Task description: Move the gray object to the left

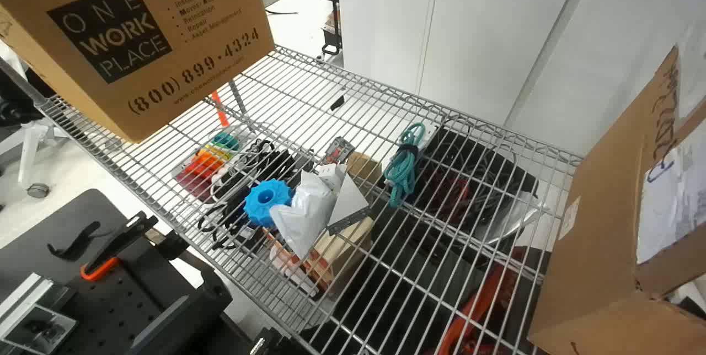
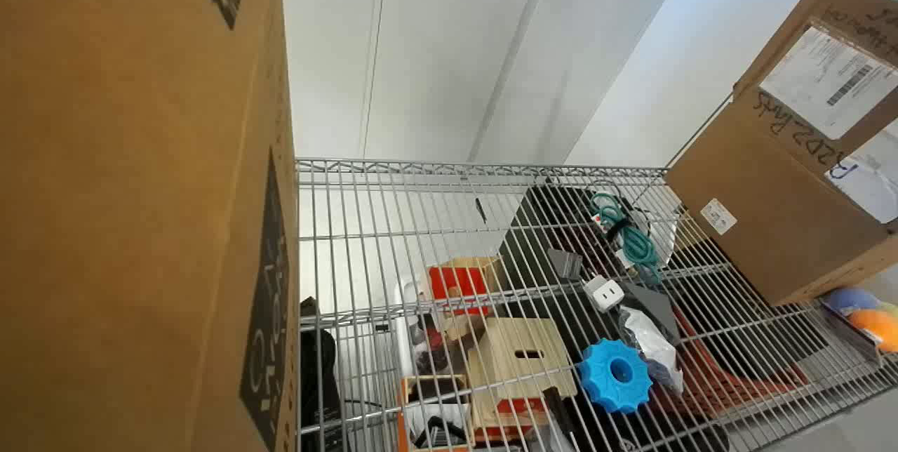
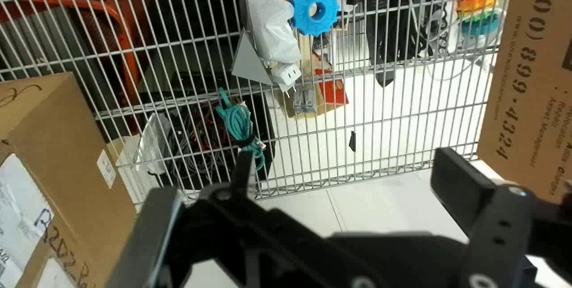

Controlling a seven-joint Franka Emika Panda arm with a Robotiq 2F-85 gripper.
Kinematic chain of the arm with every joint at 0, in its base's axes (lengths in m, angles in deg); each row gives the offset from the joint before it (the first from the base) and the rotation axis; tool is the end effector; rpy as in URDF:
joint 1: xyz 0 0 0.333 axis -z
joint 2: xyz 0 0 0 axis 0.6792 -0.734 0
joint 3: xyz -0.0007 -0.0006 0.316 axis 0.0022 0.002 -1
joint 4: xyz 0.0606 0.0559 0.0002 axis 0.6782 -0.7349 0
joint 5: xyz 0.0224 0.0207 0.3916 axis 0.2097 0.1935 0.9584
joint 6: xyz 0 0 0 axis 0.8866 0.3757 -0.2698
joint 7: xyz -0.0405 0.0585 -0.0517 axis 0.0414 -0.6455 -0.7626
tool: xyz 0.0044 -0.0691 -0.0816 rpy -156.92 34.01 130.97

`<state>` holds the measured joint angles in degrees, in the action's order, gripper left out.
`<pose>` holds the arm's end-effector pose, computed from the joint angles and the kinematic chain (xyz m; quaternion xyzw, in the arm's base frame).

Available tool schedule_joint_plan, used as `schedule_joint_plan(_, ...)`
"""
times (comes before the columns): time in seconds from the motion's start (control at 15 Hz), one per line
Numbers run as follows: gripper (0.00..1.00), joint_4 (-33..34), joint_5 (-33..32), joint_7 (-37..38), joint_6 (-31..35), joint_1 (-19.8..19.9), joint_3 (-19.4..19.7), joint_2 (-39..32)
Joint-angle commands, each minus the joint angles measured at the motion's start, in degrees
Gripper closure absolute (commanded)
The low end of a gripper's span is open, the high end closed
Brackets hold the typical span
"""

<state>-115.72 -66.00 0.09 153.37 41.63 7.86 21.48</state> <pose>0.4517 -0.0542 0.5071 -0.9935 0.0287 -0.0949 0.0554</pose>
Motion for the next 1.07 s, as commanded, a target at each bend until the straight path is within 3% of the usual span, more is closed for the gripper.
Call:
schedule_joint_plan(0.0,0.0,0.2,0.5,-0.4,-0.1,1.2,-1.1,-0.1)
schedule_joint_plan(0.73,0.0,0.4,0.6,-0.5,-0.3,1.1,-1.1,-0.3)
schedule_joint_plan(1.0,0.0,3.1,4.2,-4.9,-3.2,0.1,0.5,-4.9)
